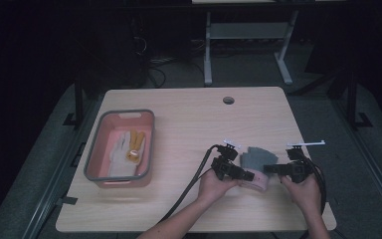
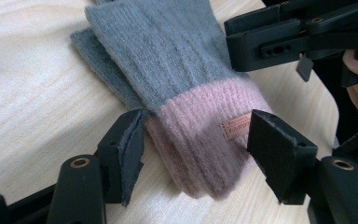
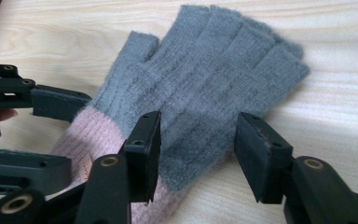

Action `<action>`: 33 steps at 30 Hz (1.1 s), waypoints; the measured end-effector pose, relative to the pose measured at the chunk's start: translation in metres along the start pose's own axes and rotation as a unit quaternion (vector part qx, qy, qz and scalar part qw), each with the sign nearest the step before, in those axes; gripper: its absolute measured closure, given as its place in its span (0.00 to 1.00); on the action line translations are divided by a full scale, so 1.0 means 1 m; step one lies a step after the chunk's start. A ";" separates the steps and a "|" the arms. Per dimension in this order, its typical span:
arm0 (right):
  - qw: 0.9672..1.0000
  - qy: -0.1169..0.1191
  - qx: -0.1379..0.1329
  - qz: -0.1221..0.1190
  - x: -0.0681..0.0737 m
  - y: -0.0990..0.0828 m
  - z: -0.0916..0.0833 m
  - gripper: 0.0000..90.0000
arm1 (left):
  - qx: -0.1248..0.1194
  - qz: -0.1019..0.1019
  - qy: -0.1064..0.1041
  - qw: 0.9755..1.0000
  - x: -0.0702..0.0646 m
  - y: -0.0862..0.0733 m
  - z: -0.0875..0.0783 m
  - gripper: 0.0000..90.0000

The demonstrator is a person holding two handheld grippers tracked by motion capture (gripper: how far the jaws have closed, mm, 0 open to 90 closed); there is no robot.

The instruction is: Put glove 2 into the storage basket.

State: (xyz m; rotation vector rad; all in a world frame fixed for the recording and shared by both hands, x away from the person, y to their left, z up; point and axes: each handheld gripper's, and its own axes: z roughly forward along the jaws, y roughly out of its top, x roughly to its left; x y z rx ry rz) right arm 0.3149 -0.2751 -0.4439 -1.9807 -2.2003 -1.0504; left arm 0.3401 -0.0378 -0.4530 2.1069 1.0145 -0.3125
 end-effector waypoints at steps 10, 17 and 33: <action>1.000 0.011 -0.004 0.016 -0.008 -0.007 0.005 0.53 | 0.014 0.003 0.015 1.000 0.000 -0.002 0.006 0.41; 0.999 0.017 -0.009 0.026 -0.011 -0.011 0.009 0.53 | 0.015 0.004 0.012 1.000 0.001 -0.002 0.008 0.39; 0.997 0.039 -0.028 0.053 -0.010 -0.018 0.012 0.61 | 0.005 -0.006 0.003 1.000 0.000 -0.006 0.010 0.47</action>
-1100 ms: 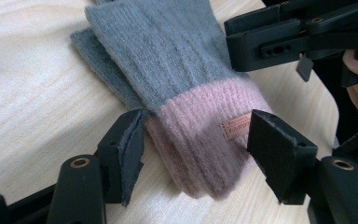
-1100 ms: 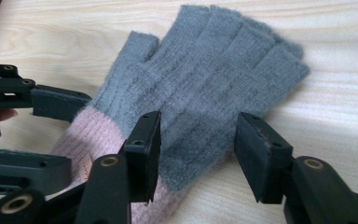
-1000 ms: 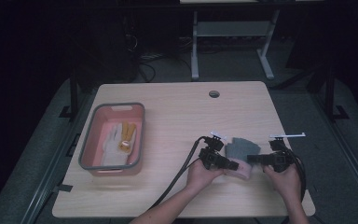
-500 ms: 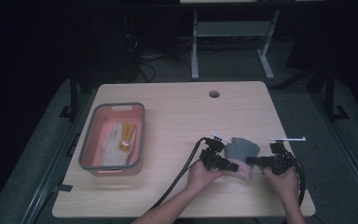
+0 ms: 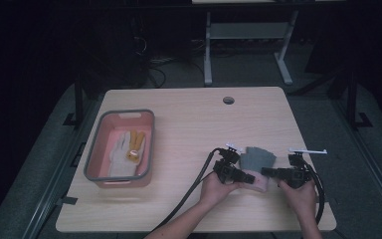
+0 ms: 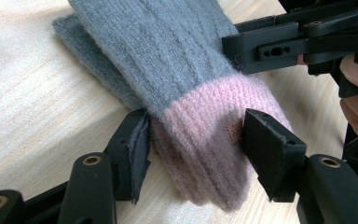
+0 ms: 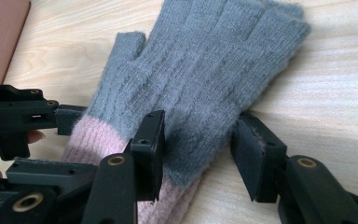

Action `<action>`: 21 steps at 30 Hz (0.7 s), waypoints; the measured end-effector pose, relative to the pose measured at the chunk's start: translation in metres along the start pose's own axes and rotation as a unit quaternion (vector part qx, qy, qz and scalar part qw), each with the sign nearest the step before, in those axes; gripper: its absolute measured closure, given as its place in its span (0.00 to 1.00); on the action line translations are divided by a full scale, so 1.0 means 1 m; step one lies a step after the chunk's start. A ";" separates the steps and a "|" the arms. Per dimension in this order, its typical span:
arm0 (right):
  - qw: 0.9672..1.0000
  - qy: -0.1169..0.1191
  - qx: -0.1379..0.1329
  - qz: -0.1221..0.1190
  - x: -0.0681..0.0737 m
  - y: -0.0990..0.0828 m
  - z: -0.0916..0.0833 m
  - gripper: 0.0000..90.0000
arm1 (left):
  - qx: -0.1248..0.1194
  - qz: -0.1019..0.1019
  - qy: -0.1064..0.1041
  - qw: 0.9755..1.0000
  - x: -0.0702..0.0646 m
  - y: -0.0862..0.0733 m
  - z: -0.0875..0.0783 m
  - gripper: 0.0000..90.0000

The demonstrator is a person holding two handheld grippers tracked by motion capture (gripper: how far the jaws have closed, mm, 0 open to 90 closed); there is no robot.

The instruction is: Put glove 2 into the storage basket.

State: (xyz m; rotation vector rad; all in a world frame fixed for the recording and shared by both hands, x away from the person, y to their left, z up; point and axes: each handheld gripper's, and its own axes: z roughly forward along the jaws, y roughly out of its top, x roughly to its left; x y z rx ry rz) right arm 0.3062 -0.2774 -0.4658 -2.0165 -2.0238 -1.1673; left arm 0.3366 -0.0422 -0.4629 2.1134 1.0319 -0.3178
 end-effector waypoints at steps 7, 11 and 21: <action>1.000 0.006 0.001 0.005 0.000 0.000 0.001 0.64 | -0.007 -0.011 -0.006 1.000 0.002 -0.001 0.000 0.49; 1.000 0.020 0.003 0.021 0.000 -0.001 0.003 0.68 | -0.006 -0.014 -0.010 1.000 0.003 -0.001 0.001 0.51; 0.998 0.056 0.009 0.038 -0.005 -0.001 0.005 0.79 | -0.017 -0.029 -0.037 0.999 0.010 -0.003 0.001 0.59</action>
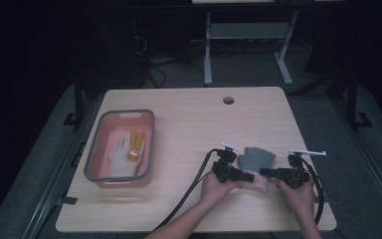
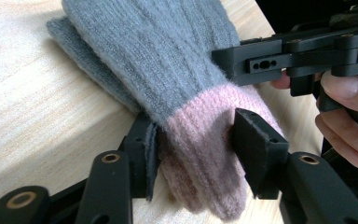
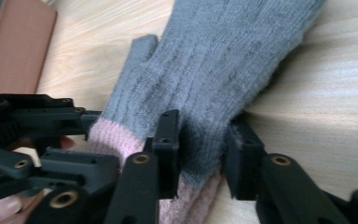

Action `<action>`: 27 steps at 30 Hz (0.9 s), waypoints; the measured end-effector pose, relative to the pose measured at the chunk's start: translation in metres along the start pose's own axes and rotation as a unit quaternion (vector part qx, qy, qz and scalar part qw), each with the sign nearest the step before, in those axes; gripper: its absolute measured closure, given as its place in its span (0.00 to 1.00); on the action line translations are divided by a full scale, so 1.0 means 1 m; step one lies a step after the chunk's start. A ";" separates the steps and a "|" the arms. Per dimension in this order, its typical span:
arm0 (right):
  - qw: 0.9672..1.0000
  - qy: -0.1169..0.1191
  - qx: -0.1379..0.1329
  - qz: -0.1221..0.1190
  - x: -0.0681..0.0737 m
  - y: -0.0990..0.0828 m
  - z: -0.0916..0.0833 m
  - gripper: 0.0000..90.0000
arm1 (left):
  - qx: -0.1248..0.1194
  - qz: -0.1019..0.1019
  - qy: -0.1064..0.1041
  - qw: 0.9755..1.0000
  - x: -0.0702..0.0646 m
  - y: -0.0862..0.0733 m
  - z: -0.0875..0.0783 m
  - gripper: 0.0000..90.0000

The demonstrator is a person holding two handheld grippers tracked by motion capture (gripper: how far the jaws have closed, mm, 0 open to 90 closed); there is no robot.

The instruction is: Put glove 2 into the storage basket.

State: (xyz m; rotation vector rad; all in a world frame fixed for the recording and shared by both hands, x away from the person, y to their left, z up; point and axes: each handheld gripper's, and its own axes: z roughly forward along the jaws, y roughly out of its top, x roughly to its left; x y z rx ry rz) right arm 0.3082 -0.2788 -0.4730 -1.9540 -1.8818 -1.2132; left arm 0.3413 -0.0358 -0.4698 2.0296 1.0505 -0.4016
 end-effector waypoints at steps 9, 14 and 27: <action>1.000 0.014 0.003 -0.001 0.001 -0.001 -0.002 0.84 | -0.006 0.004 -0.019 1.000 0.002 -0.002 -0.002 0.62; 1.000 0.019 0.001 -0.002 0.003 -0.002 -0.004 0.85 | -0.008 0.000 -0.025 1.000 0.002 -0.003 -0.004 0.63; 1.000 0.023 -0.002 -0.012 0.013 -0.002 -0.004 0.85 | -0.011 0.010 -0.025 1.000 0.001 -0.004 -0.013 0.65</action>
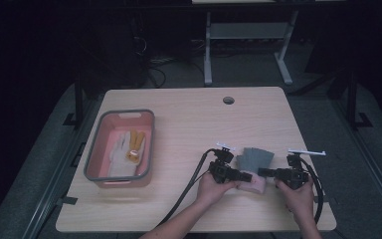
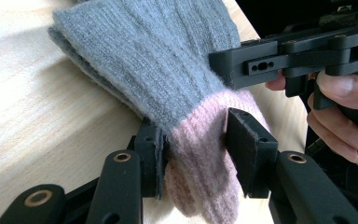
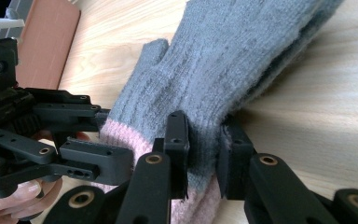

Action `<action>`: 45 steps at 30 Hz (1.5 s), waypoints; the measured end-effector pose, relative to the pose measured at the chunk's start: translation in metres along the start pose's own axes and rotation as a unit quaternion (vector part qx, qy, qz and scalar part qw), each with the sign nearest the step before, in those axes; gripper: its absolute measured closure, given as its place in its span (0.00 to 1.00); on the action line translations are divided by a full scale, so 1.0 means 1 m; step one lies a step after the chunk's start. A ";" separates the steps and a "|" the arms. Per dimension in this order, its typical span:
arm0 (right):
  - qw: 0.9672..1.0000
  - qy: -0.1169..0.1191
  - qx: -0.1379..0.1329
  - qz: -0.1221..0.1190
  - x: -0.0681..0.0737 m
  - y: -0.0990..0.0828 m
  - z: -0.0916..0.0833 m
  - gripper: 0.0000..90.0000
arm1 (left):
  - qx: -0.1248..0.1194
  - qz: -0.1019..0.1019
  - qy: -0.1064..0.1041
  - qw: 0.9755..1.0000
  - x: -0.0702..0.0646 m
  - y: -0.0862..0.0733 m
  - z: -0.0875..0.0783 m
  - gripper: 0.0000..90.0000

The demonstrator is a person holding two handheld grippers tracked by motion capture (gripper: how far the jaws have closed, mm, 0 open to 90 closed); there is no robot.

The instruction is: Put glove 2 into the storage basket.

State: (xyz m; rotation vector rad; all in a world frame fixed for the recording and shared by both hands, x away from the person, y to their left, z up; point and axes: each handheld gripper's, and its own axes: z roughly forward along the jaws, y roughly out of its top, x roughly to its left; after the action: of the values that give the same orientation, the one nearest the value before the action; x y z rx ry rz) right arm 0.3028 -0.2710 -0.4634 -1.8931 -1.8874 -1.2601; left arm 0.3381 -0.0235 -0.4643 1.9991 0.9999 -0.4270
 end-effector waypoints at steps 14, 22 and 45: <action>1.000 0.009 0.003 -0.024 0.020 0.004 0.002 0.85 | -0.006 0.012 0.001 1.000 -0.001 0.000 -0.025 0.68; 0.999 0.020 0.006 -0.027 0.031 0.009 0.007 0.85 | -0.015 0.011 0.004 1.000 0.001 0.001 -0.041 0.69; 0.997 0.040 0.013 -0.069 0.084 0.032 0.020 0.86 | -0.053 0.018 0.013 0.998 0.006 0.004 -0.101 0.70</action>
State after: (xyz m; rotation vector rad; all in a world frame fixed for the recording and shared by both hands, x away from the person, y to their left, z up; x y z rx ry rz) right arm 0.3257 -0.2020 -0.4062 -1.6996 -2.0120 -1.3221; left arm 0.3388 0.0593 -0.4059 1.9298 0.9808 -0.3229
